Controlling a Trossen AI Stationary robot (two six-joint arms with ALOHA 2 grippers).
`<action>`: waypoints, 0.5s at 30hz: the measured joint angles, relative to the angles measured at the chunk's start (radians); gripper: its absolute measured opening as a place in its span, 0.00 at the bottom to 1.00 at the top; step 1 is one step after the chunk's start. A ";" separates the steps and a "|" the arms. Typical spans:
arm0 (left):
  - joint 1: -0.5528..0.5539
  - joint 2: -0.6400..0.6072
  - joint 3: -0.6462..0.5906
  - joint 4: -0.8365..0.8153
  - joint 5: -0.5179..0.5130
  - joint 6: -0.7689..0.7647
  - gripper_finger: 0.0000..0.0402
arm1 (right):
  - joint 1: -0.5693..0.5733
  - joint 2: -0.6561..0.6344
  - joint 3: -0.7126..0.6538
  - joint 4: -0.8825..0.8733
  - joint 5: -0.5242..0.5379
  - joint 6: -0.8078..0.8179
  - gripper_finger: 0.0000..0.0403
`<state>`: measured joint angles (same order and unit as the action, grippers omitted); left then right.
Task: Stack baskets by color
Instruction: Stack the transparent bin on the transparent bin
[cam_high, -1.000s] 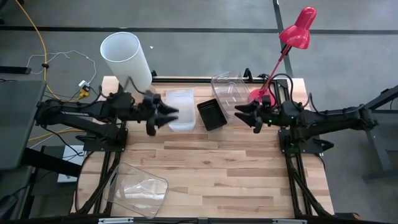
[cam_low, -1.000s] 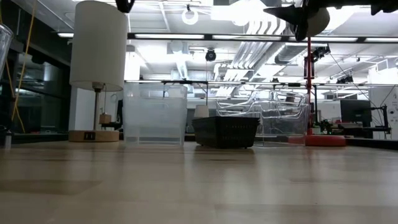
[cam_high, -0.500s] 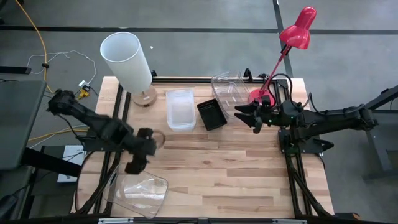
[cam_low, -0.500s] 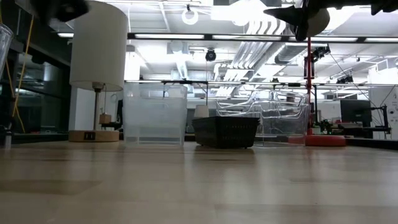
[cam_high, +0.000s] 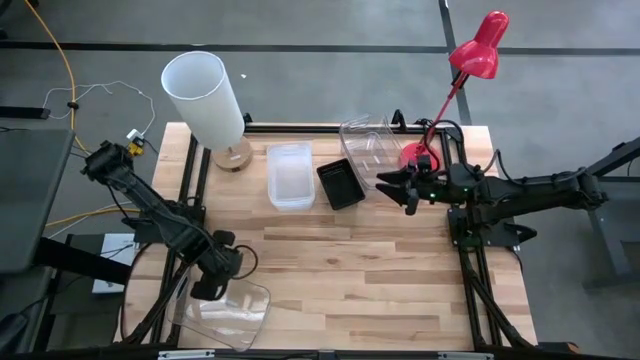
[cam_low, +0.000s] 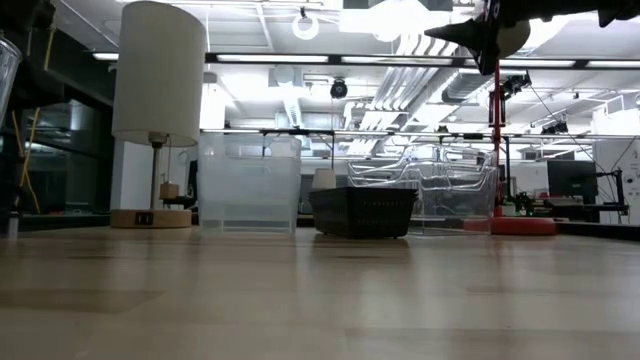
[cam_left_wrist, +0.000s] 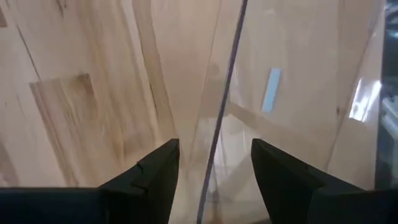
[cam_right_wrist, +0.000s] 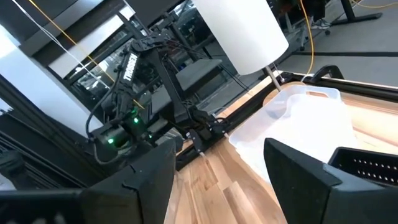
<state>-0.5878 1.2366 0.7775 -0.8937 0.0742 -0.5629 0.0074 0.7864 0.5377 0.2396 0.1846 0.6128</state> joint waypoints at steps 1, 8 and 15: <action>-0.005 0.000 -0.005 0.001 0.002 0.001 0.46 | 0.000 0.000 0.000 0.000 0.000 0.000 0.58; -0.016 0.072 -0.020 0.034 -0.043 0.027 0.46 | -0.001 0.000 0.000 -0.018 0.009 -0.008 0.58; -0.007 0.219 -0.020 0.099 -0.015 0.104 0.46 | -0.001 0.000 0.000 -0.021 0.014 -0.008 0.58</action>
<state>-0.5953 1.4559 0.7578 -0.7946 0.0590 -0.4586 0.0067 0.7864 0.5377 0.2181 0.1986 0.6045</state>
